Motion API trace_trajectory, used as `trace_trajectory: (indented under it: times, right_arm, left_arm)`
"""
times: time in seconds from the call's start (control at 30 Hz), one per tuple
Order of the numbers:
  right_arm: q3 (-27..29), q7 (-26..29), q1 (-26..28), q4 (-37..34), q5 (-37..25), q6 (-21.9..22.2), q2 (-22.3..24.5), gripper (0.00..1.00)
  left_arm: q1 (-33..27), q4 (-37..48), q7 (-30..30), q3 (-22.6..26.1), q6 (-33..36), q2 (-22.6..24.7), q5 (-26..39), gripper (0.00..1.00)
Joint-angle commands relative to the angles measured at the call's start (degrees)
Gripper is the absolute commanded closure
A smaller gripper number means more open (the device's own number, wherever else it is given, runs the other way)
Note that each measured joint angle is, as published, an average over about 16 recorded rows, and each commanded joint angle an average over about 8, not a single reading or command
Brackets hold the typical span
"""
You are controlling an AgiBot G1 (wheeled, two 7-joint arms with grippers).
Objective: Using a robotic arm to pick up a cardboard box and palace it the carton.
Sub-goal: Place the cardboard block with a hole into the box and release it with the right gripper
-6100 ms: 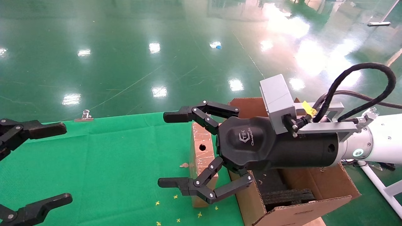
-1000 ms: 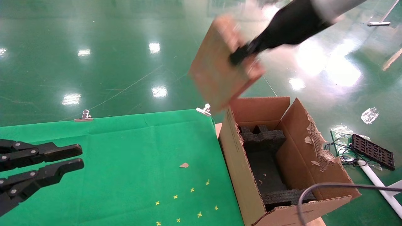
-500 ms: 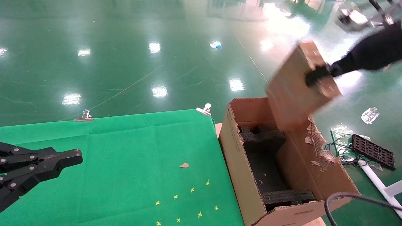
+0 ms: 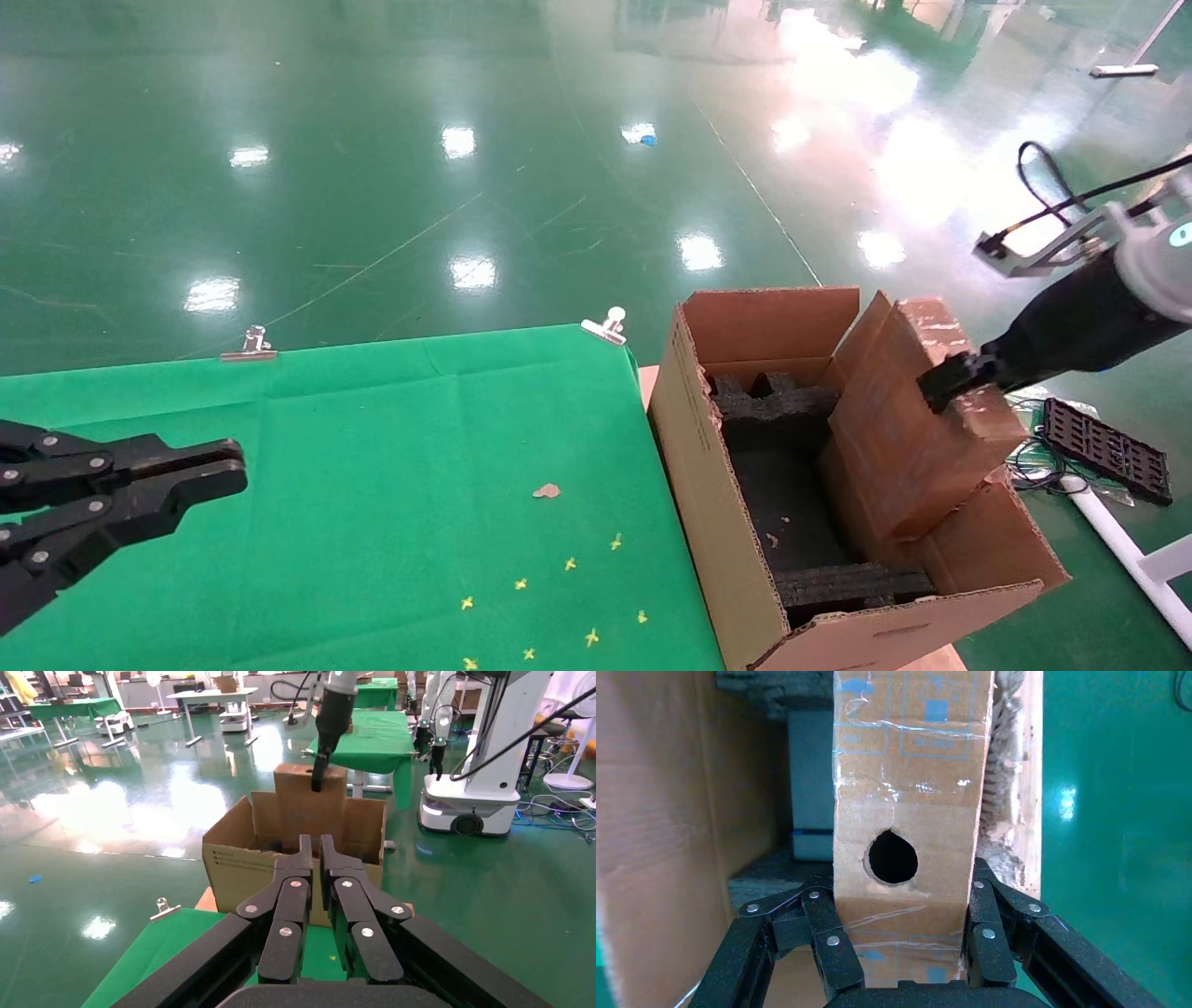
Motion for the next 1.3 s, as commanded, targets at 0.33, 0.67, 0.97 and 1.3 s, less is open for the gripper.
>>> trace_trajectory:
  times: [0.33, 0.67, 0.97, 1.3]
  right_arm:
    - [0.12, -0.95, -6.84, -1.22, 0.28, 4.68, -0.86, 1.0]
    - [0.93, -0.02, -13.64, -2.46, 1.49, 9.87, -1.83, 1.0]
    - [2.69, 0.01, -20.73, -2.5, 4.03, 17.15, -2.62, 1.0]
    - [4.02, -0.07, -26.32, -2.85, 5.93, 27.2, -4.3, 0.74]
  left_arm:
    - [-0.01, 0.0, 0.02, 0.04, -0.02, -0.02, -0.03, 0.0]
    - [-0.02, 0.0, 0.04, 0.07, -0.03, -0.03, -0.05, 0.0]
    - [-0.02, 0.0, 0.05, 0.1, -0.05, -0.04, -0.07, 0.0]
    - [-0.03, 0.0, 0.07, 0.14, -0.06, -0.06, -0.09, 0.0]
